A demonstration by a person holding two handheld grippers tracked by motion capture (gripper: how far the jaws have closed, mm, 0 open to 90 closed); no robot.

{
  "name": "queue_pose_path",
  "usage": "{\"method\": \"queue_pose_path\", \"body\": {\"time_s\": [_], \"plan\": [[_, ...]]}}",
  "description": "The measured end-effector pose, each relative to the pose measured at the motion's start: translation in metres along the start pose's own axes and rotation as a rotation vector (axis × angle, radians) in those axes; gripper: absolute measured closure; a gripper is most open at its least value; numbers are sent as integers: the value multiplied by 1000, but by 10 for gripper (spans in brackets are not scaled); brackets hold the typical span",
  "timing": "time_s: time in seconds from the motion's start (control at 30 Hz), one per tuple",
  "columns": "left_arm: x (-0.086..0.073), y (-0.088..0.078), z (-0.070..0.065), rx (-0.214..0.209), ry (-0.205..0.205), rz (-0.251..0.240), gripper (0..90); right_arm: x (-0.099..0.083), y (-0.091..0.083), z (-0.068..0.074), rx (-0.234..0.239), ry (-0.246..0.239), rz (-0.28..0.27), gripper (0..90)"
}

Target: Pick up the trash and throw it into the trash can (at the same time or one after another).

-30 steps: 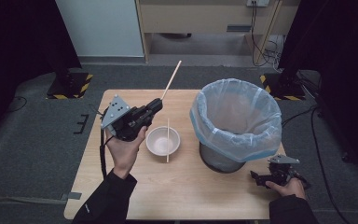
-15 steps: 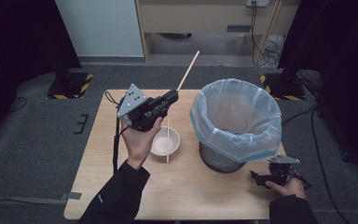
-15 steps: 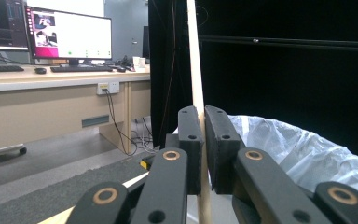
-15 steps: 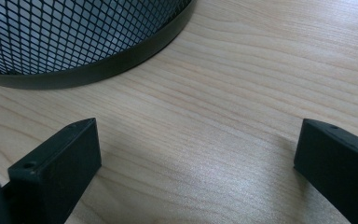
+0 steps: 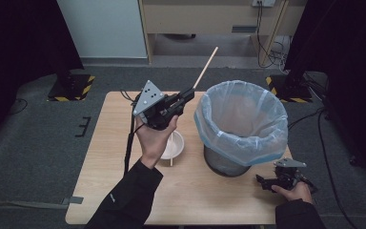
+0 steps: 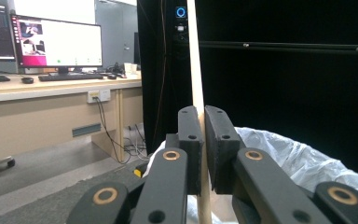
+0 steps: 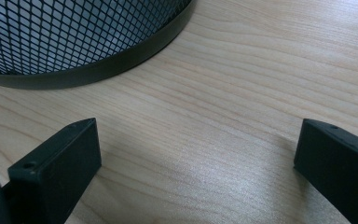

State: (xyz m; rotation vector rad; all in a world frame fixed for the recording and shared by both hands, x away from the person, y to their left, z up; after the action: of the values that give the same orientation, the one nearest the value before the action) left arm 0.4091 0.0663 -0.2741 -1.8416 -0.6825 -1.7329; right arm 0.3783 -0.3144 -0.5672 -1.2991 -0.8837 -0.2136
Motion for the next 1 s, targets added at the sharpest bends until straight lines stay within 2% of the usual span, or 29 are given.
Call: {"method": "queue_pose_path", "body": {"time_s": [0.37, 0.57, 1.0], "plan": [[9, 16, -11, -24, 9, -14, 852, 0, 0, 0, 0, 0, -1, 8], [12, 32, -20, -39, 37, 4, 852, 0, 0, 0, 0, 0, 0, 8], [18, 56, -35, -67, 50, 5, 852, 0, 0, 0, 1, 0, 0, 8]]}}
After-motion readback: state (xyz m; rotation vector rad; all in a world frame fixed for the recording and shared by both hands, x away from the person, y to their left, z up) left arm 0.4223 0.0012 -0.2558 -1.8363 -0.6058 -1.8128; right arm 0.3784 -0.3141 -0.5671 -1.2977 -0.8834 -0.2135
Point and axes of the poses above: each handheld gripper's, and its own axes: y roughly forward along the jaws, x roughly out of its top, z roughly to its left, the point moved 4 cm from there along y, roughly forward along the jaws, and after that the axes turned 3 degrees about z, right-handed, at the moved point
